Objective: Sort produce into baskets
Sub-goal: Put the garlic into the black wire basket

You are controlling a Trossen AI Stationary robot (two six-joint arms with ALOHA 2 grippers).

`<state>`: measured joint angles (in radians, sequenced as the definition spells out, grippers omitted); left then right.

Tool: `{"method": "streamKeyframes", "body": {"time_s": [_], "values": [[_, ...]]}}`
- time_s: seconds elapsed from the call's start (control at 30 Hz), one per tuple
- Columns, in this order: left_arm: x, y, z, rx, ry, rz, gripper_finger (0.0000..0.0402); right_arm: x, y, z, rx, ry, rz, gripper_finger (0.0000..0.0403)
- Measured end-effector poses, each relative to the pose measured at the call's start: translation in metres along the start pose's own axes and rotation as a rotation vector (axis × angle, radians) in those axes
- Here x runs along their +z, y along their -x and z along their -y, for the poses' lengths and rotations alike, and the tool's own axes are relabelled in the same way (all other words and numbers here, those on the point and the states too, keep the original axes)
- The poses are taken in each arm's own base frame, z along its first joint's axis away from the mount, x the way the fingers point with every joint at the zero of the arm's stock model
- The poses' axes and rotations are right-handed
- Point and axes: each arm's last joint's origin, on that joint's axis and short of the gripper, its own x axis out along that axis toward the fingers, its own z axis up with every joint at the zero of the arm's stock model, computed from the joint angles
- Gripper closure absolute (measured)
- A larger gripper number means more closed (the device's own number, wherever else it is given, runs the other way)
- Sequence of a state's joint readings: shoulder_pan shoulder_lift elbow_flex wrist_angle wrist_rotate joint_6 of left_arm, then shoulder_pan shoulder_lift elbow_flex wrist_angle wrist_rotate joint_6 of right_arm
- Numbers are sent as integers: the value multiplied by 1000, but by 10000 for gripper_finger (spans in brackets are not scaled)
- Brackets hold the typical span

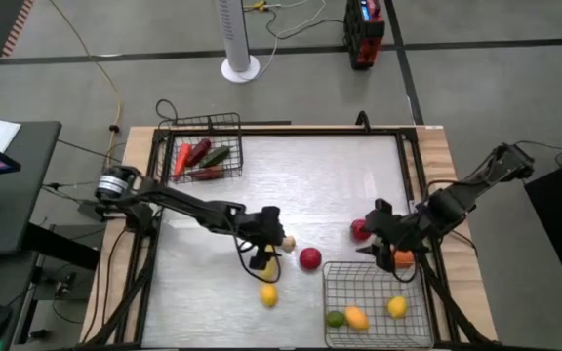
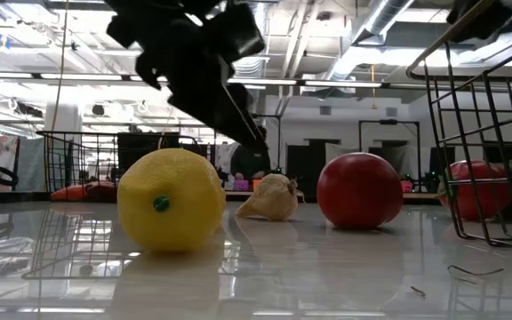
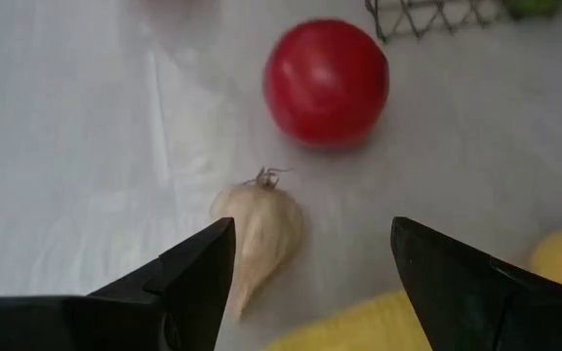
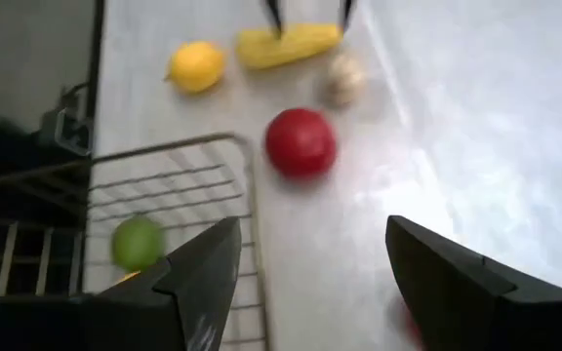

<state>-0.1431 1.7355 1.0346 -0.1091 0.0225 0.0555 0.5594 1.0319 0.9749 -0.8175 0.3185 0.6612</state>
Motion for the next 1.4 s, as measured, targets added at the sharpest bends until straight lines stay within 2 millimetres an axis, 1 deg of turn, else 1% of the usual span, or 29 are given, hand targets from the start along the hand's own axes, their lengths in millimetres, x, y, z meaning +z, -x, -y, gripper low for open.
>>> {"method": "streamKeyframes", "body": {"time_s": [0.2, 0.27, 0.4, 0.47, 0.63, 0.77, 0.93, 1.0, 1.07, 1.2, 1.3, 1.37, 1.4], "values": [[6, -24, -4, 20, -107, -35, 138, 3, -1, 8, -40, 15, -5, 117], [4, -31, -4, 16, -137, -54, 138, 4, -3, 9, -48, 23, -9, 117], [-7, -47, -5, 18, -166, -108, 138, 5, -3, 10, -51, 33, -8, 117], [-11, -51, -8, 29, -164, -121, 138, 5, -3, 10, -50, 32, -5, 116], [-13, -51, -12, 37, -163, -135, 142, 5, -3, 10, -50, 31, -5, 116], [-13, -50, -13, 38, -186, -146, 170, 5, -3, 10, -52, 31, -1, 116], [-14, -49, -16, 96, -217, -167, 234, 5, -3, 10, -66, 31, 9, 116], [-13, -47, -18, 109, -220, -172, 255, 5, -3, 10, -67, 31, 11, 116], [-11, -44, -21, 112, -215, -160, 265, 6, -3, 10, -66, 29, 14, 116], [-5, -31, -26, 124, -196, -145, 262, 5, -5, 10, -64, 28, 18, 116], [7, -8, -31, 154, -194, -100, 256, 0, -11, 11, -70, 31, 9, 116], [13, 13, -36, 206, -193, -92, 255, -4, -17, 12, -70, 29, 9, 117], [17, 27, -40, 247, -184, -79, 256, -6, -19, 13, -74, 28, 5, 117]]}}
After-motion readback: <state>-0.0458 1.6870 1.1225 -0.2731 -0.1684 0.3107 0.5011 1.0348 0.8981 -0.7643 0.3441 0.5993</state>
